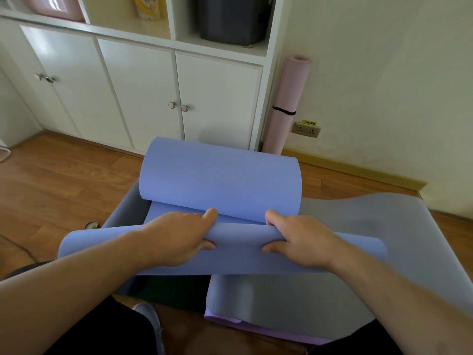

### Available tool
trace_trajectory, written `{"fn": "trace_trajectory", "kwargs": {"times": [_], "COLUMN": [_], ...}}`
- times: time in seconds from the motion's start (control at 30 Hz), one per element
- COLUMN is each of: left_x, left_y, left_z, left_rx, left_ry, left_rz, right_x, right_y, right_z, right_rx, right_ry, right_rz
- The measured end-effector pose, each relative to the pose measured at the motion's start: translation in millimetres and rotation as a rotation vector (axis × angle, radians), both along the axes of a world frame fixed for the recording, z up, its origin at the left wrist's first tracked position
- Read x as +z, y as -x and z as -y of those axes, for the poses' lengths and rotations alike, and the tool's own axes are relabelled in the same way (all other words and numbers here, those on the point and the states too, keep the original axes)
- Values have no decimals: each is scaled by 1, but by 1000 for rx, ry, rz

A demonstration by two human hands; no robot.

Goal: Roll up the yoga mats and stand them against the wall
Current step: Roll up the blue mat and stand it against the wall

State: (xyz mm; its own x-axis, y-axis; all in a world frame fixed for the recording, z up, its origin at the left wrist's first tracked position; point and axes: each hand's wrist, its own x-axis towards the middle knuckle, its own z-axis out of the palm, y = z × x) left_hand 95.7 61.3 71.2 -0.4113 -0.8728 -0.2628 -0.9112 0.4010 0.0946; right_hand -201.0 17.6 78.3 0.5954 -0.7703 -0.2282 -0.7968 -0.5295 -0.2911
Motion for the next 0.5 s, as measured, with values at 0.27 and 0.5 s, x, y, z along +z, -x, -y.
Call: {"fn": "trace_trajectory", "kwargs": {"times": [0.27, 0.5], "left_x": [0, -12], "left_y": [15, 8], "left_z": [10, 10], "left_rx": [117, 66], "left_ry": [163, -11], "left_rz": [30, 2], "right_x": [3, -15], "right_y": [-13, -19], "right_z": [7, -2], "right_rx": [-71, 32], "right_ry": [202, 139], "right_rz": [-73, -146]}}
